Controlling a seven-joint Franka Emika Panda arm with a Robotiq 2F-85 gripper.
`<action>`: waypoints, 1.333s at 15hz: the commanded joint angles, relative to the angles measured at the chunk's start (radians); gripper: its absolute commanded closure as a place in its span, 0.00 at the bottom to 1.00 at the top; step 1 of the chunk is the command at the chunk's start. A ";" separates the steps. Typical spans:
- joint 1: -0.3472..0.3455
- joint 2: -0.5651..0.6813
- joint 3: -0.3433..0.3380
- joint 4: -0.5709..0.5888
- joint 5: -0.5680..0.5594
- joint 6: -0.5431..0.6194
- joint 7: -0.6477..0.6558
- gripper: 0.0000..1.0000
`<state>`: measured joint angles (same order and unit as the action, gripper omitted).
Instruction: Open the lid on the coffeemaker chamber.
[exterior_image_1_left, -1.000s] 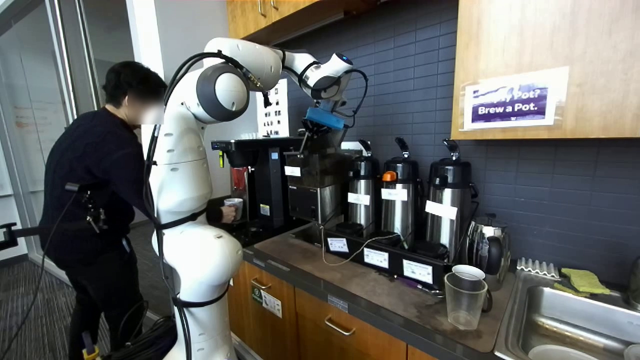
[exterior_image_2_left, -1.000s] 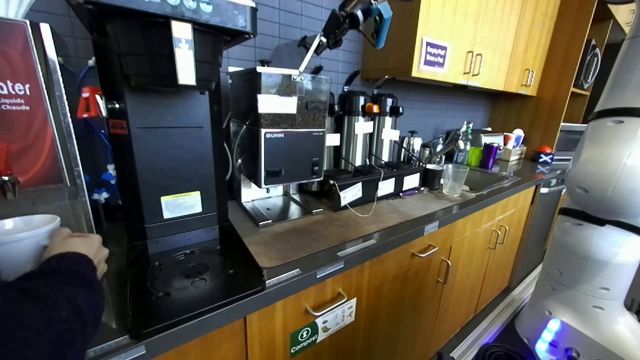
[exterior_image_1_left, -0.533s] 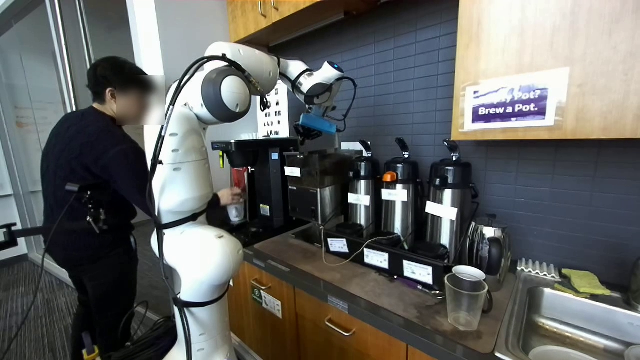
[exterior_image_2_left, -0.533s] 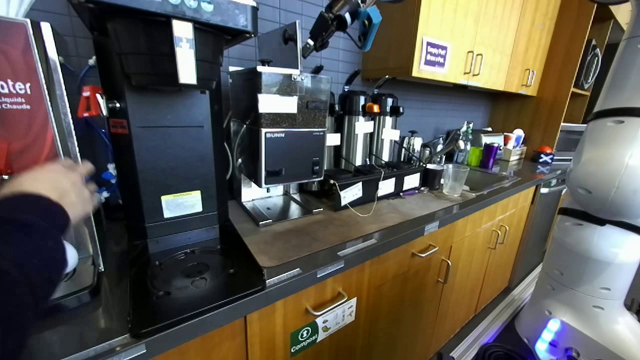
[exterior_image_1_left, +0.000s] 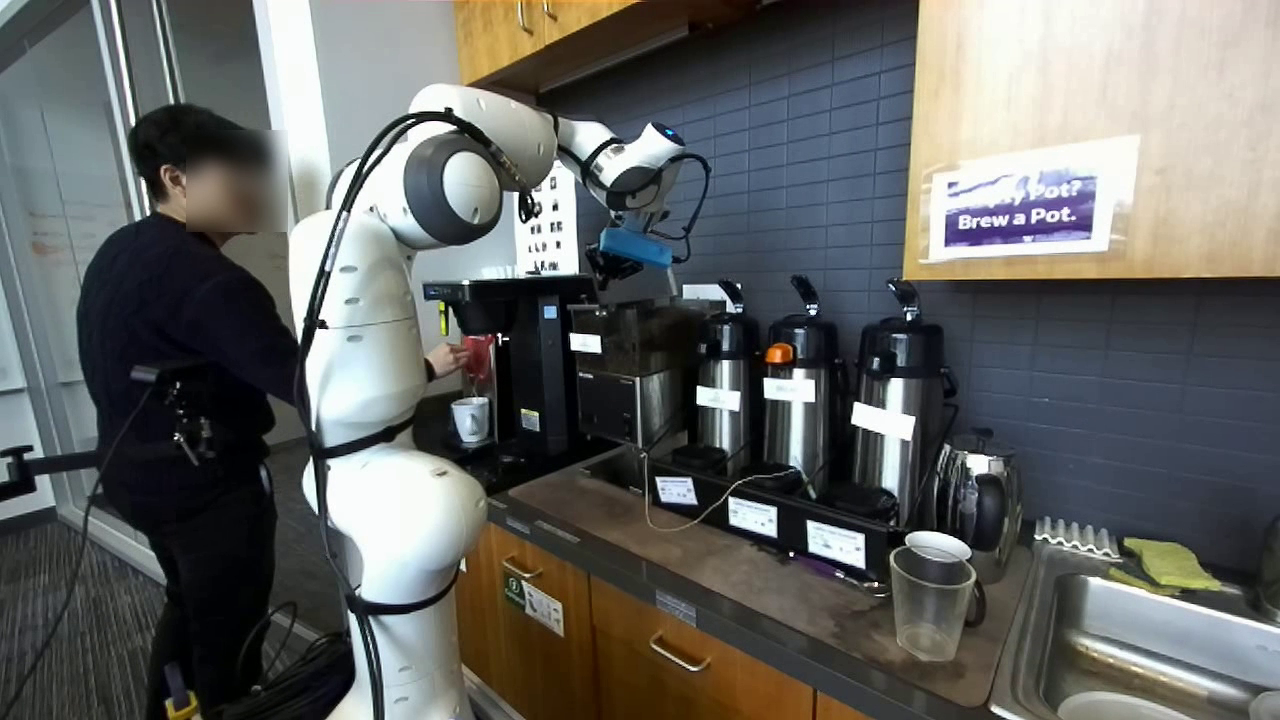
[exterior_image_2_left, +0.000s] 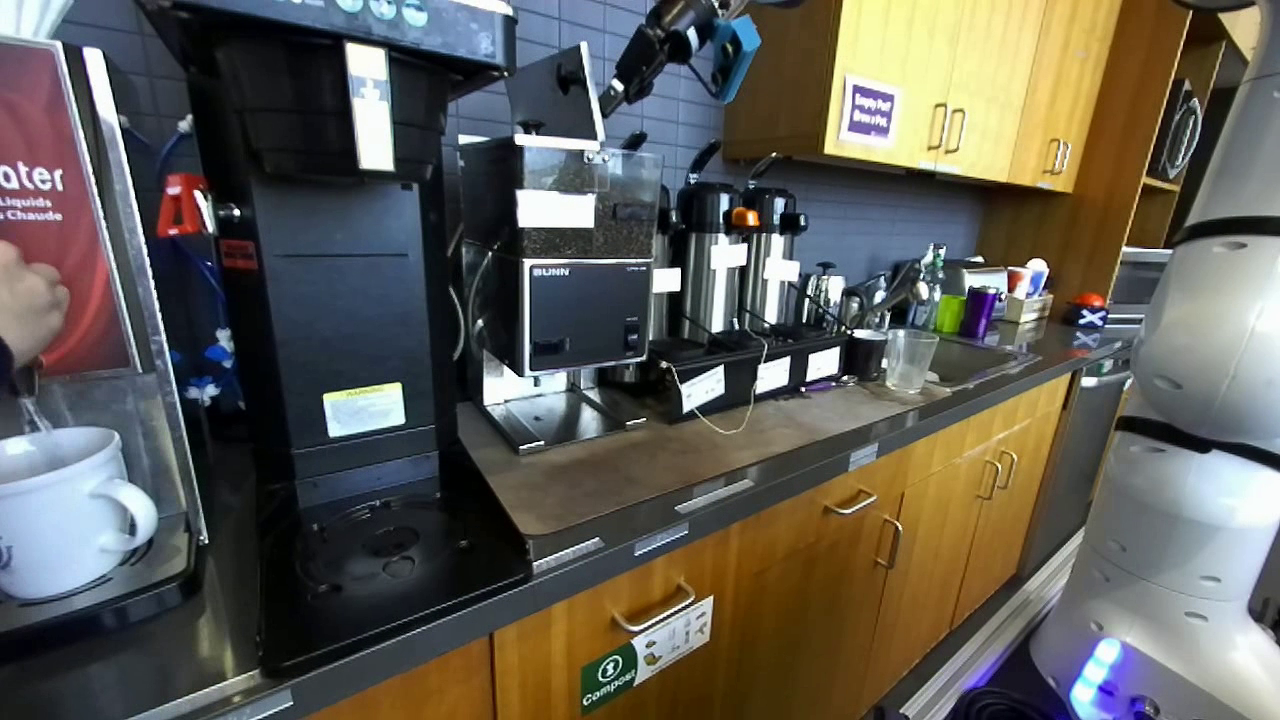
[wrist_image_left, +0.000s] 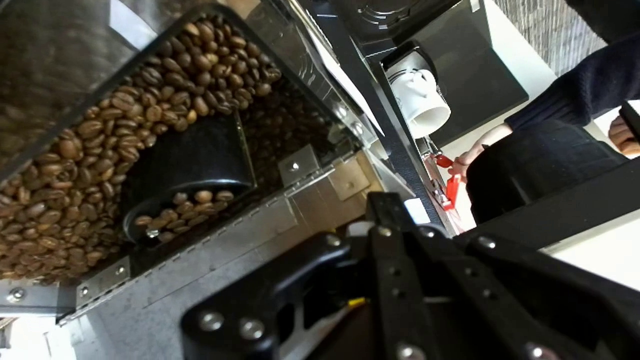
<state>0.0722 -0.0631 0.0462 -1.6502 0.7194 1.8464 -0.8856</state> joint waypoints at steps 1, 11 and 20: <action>-0.002 -0.045 -0.008 -0.027 0.024 -0.029 -0.036 1.00; -0.027 -0.174 -0.031 -0.136 -0.179 0.066 0.058 1.00; -0.055 -0.308 -0.045 -0.391 -0.509 0.226 0.320 1.00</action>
<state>0.0245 -0.3000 -0.0004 -1.9466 0.3090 2.0305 -0.6668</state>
